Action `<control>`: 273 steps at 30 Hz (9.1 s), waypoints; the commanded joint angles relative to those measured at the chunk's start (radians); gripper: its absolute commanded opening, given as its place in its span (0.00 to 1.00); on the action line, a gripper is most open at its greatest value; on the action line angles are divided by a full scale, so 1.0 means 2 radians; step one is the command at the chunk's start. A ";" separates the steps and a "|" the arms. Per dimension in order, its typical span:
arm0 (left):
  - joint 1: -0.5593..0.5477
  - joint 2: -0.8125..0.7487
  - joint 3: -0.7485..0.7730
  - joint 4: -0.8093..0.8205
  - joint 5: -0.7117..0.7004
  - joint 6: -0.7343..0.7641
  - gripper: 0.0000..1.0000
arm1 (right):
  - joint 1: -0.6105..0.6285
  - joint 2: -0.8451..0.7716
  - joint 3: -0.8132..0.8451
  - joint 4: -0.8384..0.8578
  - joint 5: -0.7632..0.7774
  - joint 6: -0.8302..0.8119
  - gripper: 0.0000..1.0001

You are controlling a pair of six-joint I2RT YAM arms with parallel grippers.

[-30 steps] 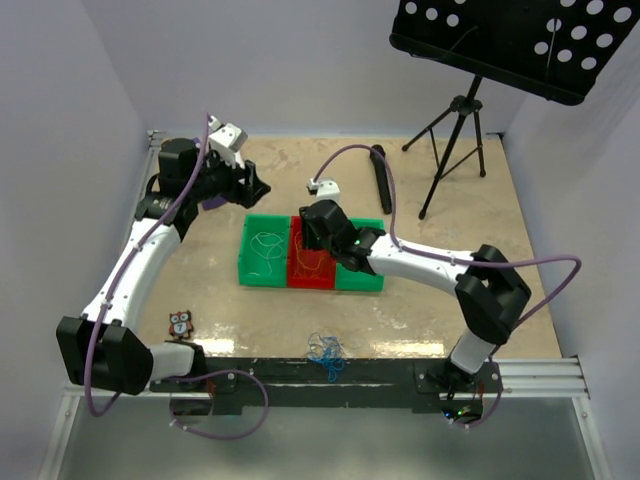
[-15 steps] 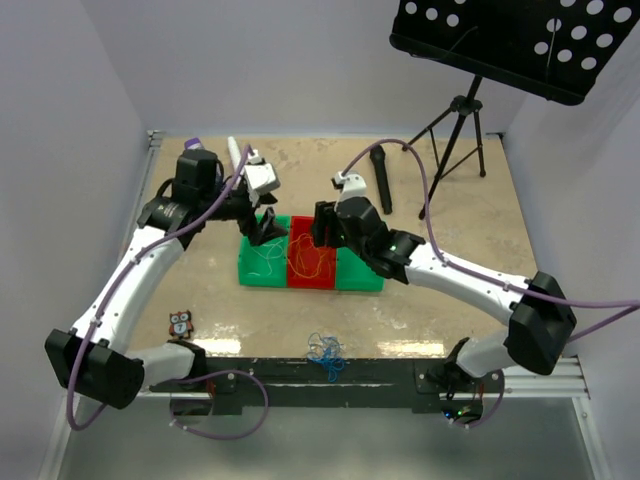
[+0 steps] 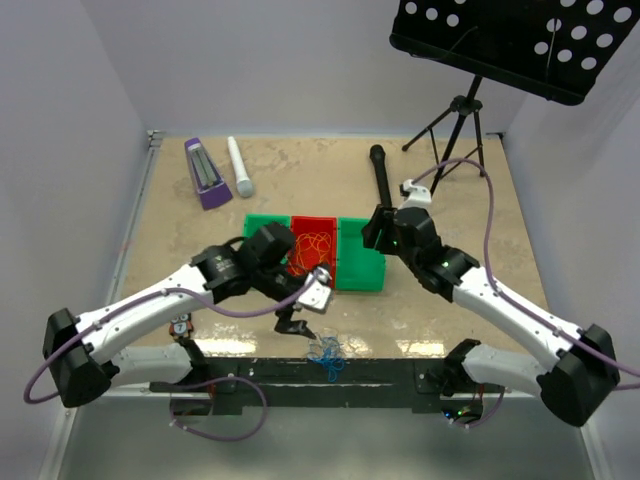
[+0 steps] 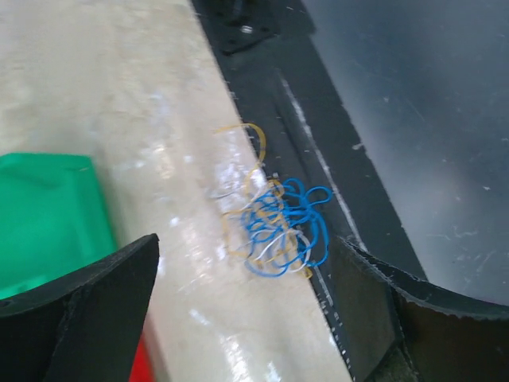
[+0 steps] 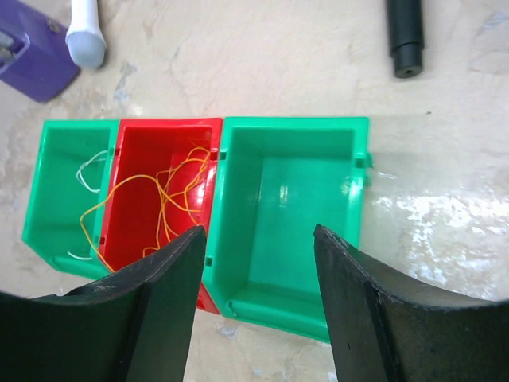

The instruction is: Untangle the cables

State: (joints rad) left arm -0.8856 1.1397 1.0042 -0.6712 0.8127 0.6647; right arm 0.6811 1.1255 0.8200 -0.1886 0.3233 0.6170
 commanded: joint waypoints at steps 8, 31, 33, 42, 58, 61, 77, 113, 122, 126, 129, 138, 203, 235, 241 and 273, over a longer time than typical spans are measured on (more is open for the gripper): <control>-0.093 0.074 -0.069 0.092 -0.045 -0.014 0.54 | -0.011 -0.087 -0.041 -0.022 0.007 0.037 0.61; -0.093 0.145 -0.059 0.067 -0.104 0.032 0.09 | -0.011 -0.120 -0.043 -0.021 0.007 0.027 0.59; -0.092 0.142 -0.043 0.056 -0.114 0.031 0.01 | -0.011 -0.120 -0.044 -0.021 0.006 0.024 0.59; -0.091 0.118 0.084 0.017 -0.166 -0.035 0.00 | -0.011 -0.118 -0.029 0.011 -0.068 -0.010 0.62; -0.090 0.035 0.209 -0.038 -0.171 0.013 0.00 | -0.012 -0.138 -0.052 0.031 -0.192 -0.055 0.71; -0.086 0.027 0.215 -0.031 -0.186 -0.001 0.00 | -0.011 -0.152 -0.056 0.038 -0.212 -0.062 0.71; -0.022 -0.021 0.184 0.056 -0.203 -0.111 0.00 | -0.010 -0.163 -0.095 0.069 -0.297 -0.044 0.72; 0.026 0.003 0.367 -0.009 -0.049 -0.140 0.00 | 0.238 0.086 -0.122 0.325 -0.039 0.007 0.37; 0.026 0.009 0.480 0.147 -0.149 -0.125 0.00 | 0.284 0.133 -0.153 0.294 -0.014 0.053 0.40; 0.026 0.005 0.479 0.235 -0.211 -0.138 0.00 | 0.299 0.137 -0.165 0.285 -0.001 0.077 0.47; 0.026 0.002 0.458 0.279 -0.248 -0.118 0.00 | 0.304 0.127 -0.176 0.274 0.007 0.091 0.50; 0.026 -0.009 0.379 0.324 -0.296 -0.100 0.00 | 0.308 0.038 -0.181 0.209 0.031 0.106 0.52; 0.026 -0.058 -0.006 0.491 -0.521 -0.046 0.00 | 0.308 -0.266 -0.102 -0.060 0.160 0.208 0.54; 0.021 -0.117 -0.012 0.502 -0.403 0.026 0.00 | 0.307 -0.241 -0.099 -0.048 0.160 0.202 0.55; 0.021 -0.105 -0.030 0.507 -0.443 0.037 0.00 | 0.307 -0.257 -0.098 -0.066 0.167 0.209 0.55; 0.048 0.060 0.087 0.428 -0.492 -0.108 0.00 | 0.308 -0.280 -0.109 -0.089 0.183 0.231 0.55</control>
State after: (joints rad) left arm -0.8093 1.2076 1.0302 0.2707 -0.1421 0.6052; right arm 1.2949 0.5793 0.5999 -0.3710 0.6456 1.0538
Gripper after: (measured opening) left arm 0.018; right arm 0.547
